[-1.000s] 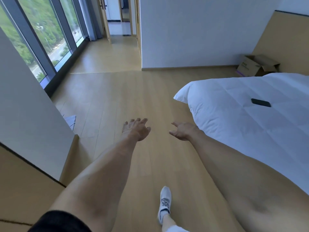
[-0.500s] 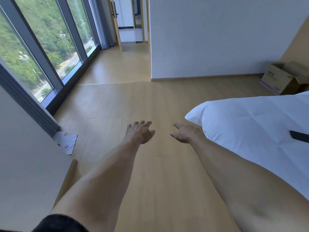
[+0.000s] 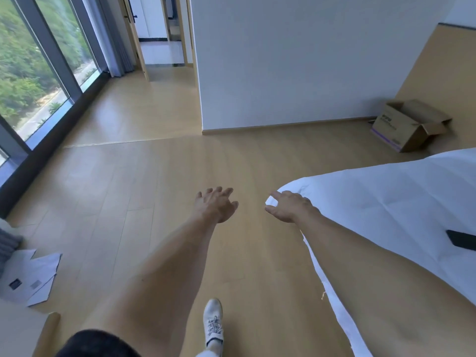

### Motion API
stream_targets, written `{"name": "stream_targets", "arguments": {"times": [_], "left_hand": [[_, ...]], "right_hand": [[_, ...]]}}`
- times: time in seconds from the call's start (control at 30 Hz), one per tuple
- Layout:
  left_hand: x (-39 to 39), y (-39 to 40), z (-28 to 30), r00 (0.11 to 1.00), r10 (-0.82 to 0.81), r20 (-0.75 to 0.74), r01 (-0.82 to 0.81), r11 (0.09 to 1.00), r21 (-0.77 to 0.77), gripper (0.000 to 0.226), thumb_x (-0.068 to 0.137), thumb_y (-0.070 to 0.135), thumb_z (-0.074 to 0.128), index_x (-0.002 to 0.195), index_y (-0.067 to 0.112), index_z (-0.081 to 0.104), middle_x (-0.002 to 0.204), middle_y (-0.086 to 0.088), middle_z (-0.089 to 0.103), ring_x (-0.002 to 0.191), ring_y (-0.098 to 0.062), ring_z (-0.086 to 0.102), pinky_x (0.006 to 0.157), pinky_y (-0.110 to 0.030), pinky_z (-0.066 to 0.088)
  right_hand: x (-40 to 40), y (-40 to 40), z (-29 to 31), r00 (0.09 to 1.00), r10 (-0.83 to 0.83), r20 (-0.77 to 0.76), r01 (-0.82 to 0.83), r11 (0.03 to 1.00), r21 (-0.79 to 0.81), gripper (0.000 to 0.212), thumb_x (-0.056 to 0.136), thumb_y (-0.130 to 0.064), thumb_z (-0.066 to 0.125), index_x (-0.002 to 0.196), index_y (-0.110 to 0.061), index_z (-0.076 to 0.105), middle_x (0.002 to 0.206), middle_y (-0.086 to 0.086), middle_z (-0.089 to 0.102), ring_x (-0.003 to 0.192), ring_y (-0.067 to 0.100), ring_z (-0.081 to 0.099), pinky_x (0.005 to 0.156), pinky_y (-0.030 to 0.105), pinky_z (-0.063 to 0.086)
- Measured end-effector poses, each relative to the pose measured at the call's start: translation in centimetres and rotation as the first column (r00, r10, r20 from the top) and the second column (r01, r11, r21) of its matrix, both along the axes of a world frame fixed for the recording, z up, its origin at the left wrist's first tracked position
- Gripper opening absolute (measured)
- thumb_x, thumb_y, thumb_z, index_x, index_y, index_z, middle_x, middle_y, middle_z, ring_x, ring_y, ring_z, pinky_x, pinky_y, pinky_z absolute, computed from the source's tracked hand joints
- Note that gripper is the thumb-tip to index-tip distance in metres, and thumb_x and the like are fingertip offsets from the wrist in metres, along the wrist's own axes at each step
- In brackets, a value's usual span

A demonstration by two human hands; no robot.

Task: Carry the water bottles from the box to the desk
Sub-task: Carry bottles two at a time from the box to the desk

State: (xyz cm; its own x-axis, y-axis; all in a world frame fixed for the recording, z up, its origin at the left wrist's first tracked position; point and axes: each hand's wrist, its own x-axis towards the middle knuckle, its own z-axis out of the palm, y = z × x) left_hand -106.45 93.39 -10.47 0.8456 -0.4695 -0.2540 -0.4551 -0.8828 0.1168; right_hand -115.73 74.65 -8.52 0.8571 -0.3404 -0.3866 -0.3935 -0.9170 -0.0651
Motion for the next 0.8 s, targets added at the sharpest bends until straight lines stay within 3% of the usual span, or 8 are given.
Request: {"name": "stream_targets", "arguments": {"times": [0.37,0.8], "left_hand": [[26.7,-9.5,-0.8,0.995,-0.099,-0.033,0.098,0.995,-0.029,0.060,0.099,0.057,0.036,0.155,0.036,0.030,0.157,0.001,0.038,0.144,-0.027,0.034,0.114,-0.048,0.025],[48.2,-22.8,-1.4,0.979,-0.204,-0.003,0.203,0.979,-0.033,0.063,0.098,0.059,0.035,0.156,0.036,0.028,0.159,0.000,0.036,0.145,-0.027,0.032,0.117,-0.049,0.023]], "right_hand": [[22.9,-7.3,1.0,0.989,-0.148,-0.011,0.148,0.987,0.062,0.061,0.098,-0.055,0.039,0.154,-0.038,0.025,0.157,0.003,0.035,0.142,0.030,0.034,0.112,0.043,0.031],[43.8,-19.4,-0.5,0.977,-0.215,-0.005,0.215,0.976,0.045,0.061,0.098,-0.055,0.040,0.154,-0.035,0.027,0.155,0.007,0.038,0.140,0.031,0.039,0.112,0.044,0.034]]}}
